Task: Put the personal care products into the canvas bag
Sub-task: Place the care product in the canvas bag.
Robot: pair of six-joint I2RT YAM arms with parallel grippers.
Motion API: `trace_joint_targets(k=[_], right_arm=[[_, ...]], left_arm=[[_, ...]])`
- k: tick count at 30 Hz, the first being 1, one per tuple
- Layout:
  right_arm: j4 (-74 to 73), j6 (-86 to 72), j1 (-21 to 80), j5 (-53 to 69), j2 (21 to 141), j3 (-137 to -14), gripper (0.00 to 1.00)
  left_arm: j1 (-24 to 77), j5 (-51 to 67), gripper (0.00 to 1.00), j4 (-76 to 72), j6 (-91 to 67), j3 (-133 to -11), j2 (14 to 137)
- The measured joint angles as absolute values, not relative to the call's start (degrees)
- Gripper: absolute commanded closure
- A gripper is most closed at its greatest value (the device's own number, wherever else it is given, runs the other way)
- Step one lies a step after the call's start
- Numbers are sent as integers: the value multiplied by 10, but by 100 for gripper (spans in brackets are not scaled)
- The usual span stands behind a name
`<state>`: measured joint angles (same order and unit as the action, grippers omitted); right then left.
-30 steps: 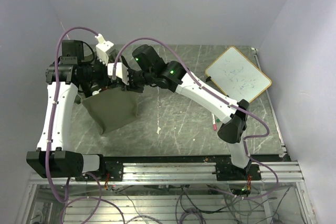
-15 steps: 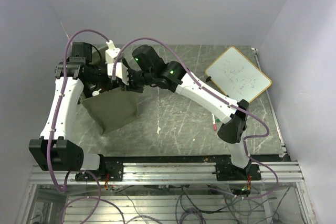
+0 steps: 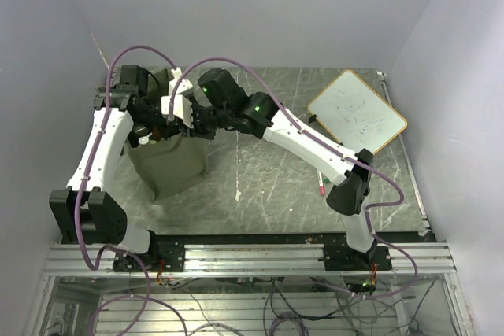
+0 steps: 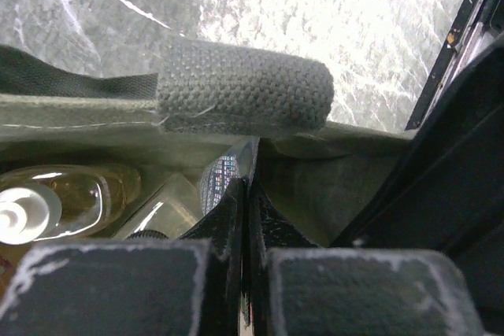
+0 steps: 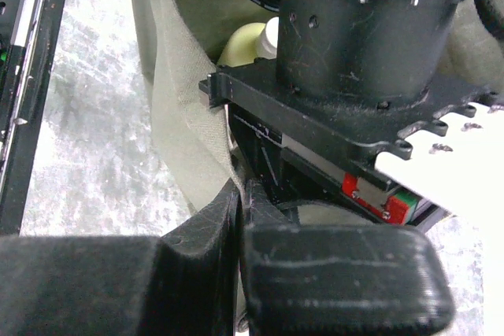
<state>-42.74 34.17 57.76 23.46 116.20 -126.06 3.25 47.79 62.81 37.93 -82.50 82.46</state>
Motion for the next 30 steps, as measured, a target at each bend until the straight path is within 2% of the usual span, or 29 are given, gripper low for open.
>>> trace_joint_targets(k=[17,30], right_arm=[[-423,346,579,235,1162,-1259,100],[-405,365,577,243,1142,-1223,100]], left_arm=[[39,494,93,701,529,-845,837],[29,514,93,704,525,-850,837]])
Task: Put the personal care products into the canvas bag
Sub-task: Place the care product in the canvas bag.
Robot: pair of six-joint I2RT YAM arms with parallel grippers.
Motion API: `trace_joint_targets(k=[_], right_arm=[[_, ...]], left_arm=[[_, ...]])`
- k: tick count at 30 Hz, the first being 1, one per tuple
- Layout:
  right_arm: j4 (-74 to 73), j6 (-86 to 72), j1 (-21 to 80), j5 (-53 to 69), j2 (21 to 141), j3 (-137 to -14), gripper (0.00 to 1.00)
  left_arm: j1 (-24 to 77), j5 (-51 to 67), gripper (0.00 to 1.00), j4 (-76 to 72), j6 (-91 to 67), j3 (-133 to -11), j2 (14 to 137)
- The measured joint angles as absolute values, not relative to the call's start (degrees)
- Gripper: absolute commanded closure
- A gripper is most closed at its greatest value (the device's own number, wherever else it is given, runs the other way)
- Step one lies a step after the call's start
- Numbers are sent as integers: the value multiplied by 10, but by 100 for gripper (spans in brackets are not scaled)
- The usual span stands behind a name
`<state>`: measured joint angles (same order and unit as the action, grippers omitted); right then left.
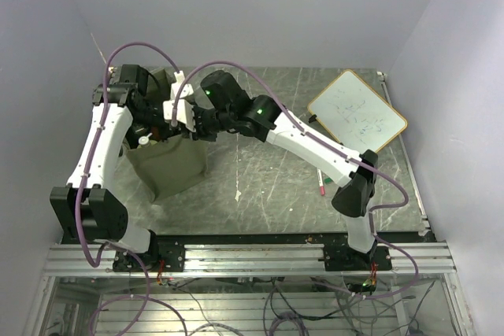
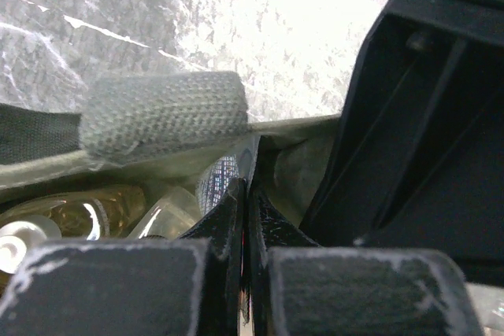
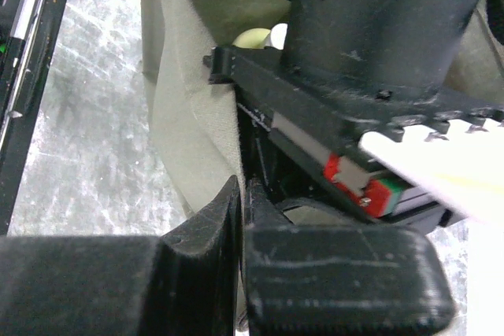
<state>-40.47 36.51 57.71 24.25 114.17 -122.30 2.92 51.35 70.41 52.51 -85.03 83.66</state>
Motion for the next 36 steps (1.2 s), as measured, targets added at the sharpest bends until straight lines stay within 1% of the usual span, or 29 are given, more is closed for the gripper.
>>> trace_joint_targets(k=[6,12,26,36], right_arm=[[-391,378,574,246,1121,-1190,100],[-373,380,574,252,1106,-1161,100],[-361,373,571,270,1106,-1150,100],[-371,383,568,292,1106,-1150,100]], left_arm=[[20,536,93,740,534,-889,872],[19,546,92,745,524,-894,880],[19,558,93,745,471,-896,892],[19,555,93,747,467,-900,895]])
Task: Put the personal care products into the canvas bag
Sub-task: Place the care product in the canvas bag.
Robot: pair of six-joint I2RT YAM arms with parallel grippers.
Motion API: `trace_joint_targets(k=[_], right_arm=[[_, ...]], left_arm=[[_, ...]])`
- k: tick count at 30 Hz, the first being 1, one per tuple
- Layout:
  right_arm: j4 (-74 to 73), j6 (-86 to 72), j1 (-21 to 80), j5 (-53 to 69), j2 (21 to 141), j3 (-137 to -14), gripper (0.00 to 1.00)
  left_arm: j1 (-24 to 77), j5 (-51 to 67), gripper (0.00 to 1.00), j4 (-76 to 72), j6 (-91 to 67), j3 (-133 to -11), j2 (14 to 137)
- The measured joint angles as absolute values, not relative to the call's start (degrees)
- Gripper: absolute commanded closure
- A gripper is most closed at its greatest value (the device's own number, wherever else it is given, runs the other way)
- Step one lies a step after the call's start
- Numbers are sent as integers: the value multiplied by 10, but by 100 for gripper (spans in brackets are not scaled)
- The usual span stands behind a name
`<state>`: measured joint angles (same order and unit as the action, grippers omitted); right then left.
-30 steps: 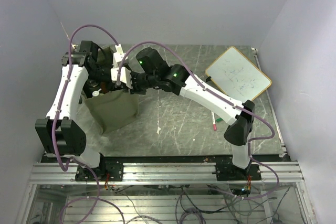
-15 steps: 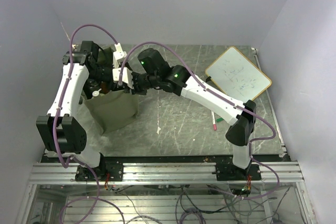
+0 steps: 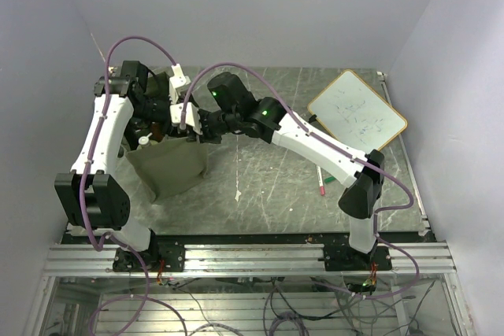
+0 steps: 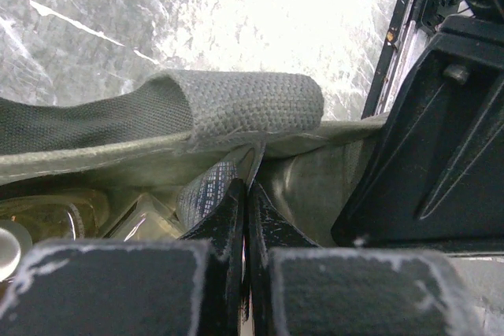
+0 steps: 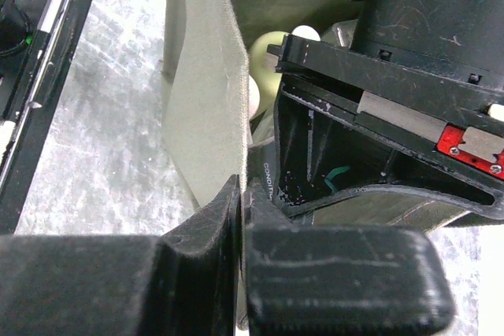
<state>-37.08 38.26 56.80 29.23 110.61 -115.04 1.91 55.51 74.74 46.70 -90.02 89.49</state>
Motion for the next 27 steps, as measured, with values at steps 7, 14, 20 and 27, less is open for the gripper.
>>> trace_joint_targets(k=[7,14,20,27], right_arm=[[-381,398,567,307,1105,-1151,100],[-394,401,567,306,1105,-1163,100],[-402,391,566,297,1106,-1176,100],[-406,378,566,286,1115,-1192,100]], left_arm=[[21,544,93,749,477,-900,896],[43,511,93,752,506,-896,899],[58,484,93,763,543,-888,899],[77,459,91,772,573,-882,903]])
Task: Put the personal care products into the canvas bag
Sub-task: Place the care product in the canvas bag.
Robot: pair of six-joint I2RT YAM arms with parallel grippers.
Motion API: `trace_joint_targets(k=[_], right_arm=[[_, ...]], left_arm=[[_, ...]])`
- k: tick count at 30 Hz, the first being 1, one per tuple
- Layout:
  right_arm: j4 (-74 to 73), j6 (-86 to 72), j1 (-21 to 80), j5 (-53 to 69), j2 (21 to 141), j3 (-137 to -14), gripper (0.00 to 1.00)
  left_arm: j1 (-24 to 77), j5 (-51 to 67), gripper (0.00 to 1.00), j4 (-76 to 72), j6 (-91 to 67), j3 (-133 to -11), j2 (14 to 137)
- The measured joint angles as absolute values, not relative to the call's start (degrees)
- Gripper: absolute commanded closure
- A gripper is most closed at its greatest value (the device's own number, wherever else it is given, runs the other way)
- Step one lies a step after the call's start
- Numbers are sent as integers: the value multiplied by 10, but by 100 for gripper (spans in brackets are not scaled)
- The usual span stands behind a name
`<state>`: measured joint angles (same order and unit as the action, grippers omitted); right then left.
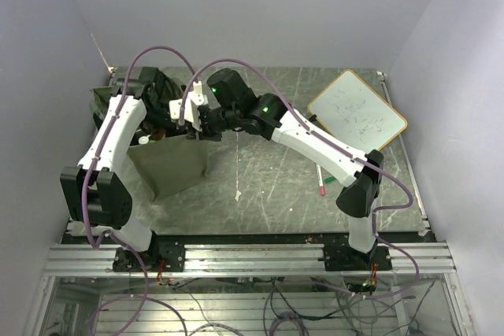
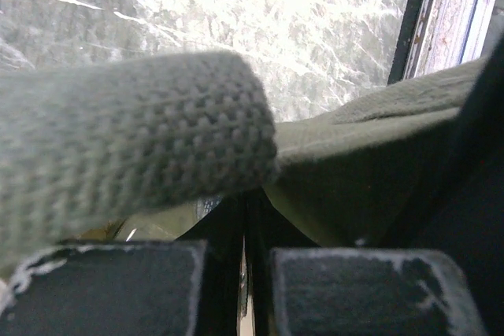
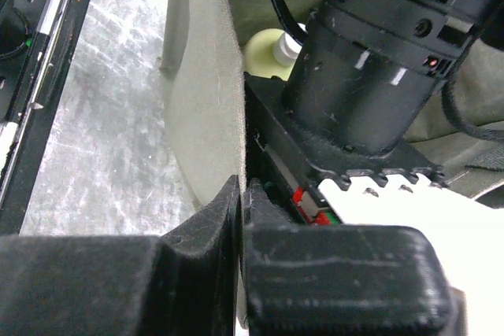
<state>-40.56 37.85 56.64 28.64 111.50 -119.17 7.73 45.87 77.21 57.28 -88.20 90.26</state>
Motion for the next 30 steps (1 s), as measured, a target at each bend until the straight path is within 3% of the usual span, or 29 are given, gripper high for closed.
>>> trace_joint_targets(k=[13,21,22,24,30], right_arm=[[-418,364,566,277,1118,-1202,100],[-419,366,569,281,1120,-1203,96],[-419,367,569,281,1120,-1203,95],[-420,367,570,285,1120,-1203,93],[-408,369,572,302,1113,-1203,87]], left_arm=[[89,453,76,739,588,-827,905],[89,452,58,730,587,-827,903],[89,452,49,729,585,-828,902],[89,449,42,724,579,-830,901],[89,445,33,713,566,-846,891]])
